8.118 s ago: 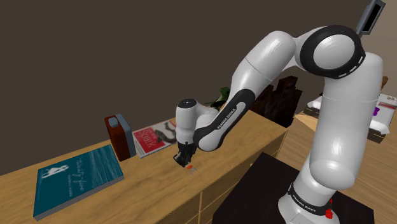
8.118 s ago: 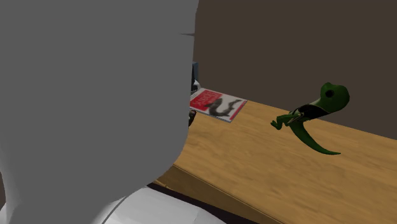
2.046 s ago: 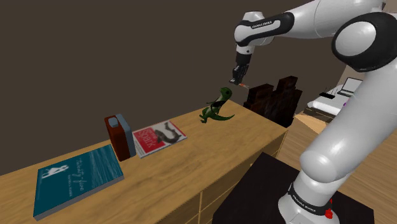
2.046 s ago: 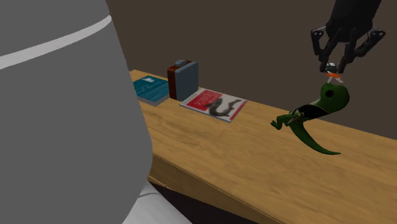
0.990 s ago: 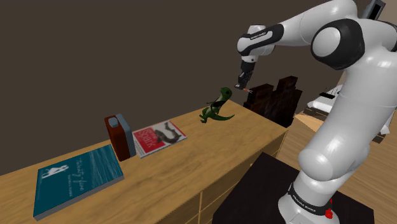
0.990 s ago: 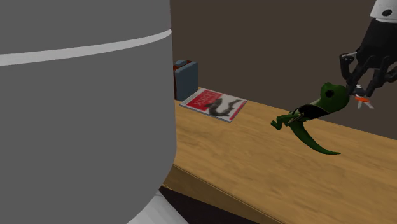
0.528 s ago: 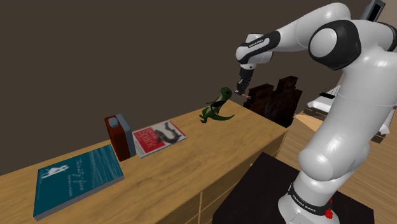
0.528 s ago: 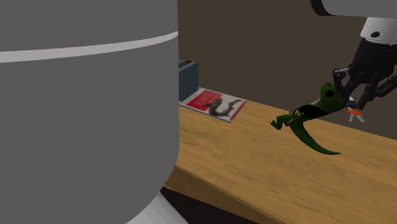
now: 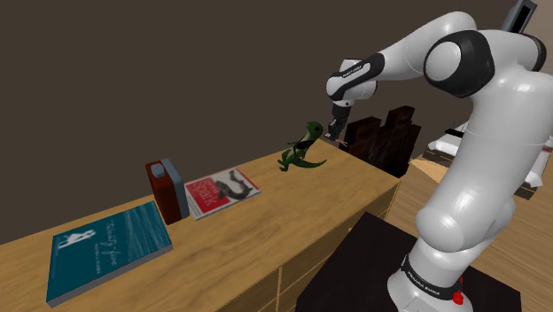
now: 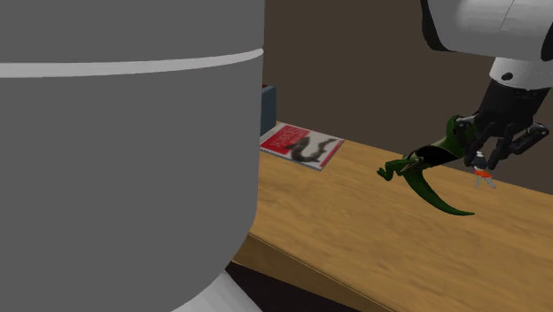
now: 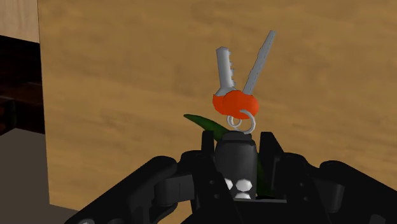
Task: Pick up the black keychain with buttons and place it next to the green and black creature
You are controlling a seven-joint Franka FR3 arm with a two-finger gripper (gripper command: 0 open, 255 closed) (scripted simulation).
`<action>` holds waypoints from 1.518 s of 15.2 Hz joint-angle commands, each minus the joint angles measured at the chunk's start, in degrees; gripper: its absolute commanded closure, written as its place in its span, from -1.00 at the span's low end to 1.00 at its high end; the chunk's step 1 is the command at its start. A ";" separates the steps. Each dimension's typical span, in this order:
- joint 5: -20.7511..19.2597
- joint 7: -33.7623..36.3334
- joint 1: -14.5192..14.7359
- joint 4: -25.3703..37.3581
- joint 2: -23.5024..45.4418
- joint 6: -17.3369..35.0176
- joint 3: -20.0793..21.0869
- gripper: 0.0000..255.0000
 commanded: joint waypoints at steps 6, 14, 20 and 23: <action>0.73 -0.63 -0.22 -2.64 2.53 5.15 0.01 1.00; 1.77 -1.31 -0.43 -4.86 5.97 10.74 0.26 1.00; 2.74 -1.94 -0.68 -6.00 8.97 14.82 0.58 1.00; 3.27 -2.29 -0.84 -6.40 10.59 16.81 0.80 1.00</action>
